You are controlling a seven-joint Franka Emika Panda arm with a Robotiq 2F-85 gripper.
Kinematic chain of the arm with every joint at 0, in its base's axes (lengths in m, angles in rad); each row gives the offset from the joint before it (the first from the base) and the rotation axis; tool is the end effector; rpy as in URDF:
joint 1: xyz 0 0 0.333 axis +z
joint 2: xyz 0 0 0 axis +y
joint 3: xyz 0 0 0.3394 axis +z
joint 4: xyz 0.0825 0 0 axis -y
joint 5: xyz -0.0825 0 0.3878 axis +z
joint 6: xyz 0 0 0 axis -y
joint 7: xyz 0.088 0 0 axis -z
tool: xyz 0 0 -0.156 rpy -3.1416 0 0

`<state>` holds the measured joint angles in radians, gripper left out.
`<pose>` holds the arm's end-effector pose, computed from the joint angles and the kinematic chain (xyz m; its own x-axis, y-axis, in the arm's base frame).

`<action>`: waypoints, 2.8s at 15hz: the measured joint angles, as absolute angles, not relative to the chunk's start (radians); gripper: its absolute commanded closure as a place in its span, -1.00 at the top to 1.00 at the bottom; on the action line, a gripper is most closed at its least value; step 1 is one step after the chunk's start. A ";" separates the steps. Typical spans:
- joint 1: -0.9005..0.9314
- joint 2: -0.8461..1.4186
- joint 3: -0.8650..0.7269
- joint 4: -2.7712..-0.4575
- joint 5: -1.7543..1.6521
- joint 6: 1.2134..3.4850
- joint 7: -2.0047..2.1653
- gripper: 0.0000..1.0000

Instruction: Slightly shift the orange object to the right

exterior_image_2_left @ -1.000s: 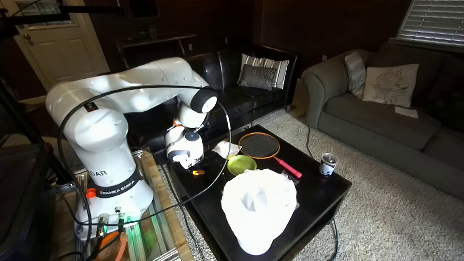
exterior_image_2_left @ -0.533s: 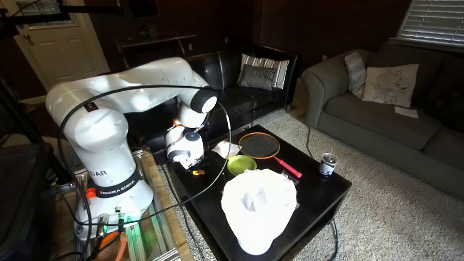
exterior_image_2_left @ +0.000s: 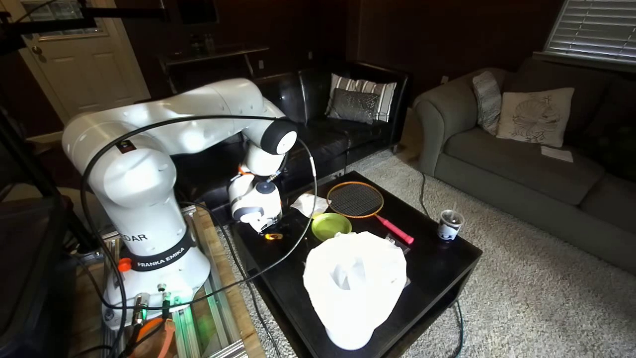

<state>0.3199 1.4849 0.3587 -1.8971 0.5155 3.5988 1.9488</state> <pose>0.3645 0.2757 -0.2318 -0.5066 -0.8358 -0.2117 -0.8553 0.5182 0.0007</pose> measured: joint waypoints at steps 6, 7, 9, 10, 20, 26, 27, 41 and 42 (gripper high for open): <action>0.320 1.485 0.357 -1.893 0.486 3.590 1.953 1.00; 0.320 1.485 0.355 -1.893 0.486 3.590 1.953 1.00; 0.321 1.485 0.351 -1.893 0.486 3.590 1.955 1.00; 0.321 1.485 0.348 -1.893 0.486 3.590 1.956 1.00; 0.324 1.485 0.331 -1.893 0.486 3.572 1.958 1.00; 0.336 1.484 0.322 -1.893 0.486 3.565 1.958 1.00; 0.339 1.484 0.321 -1.893 0.486 3.565 1.958 1.00; 0.362 1.483 0.307 -1.890 0.486 3.572 1.955 1.00; 0.362 1.483 0.306 -1.890 0.486 3.574 1.955 1.00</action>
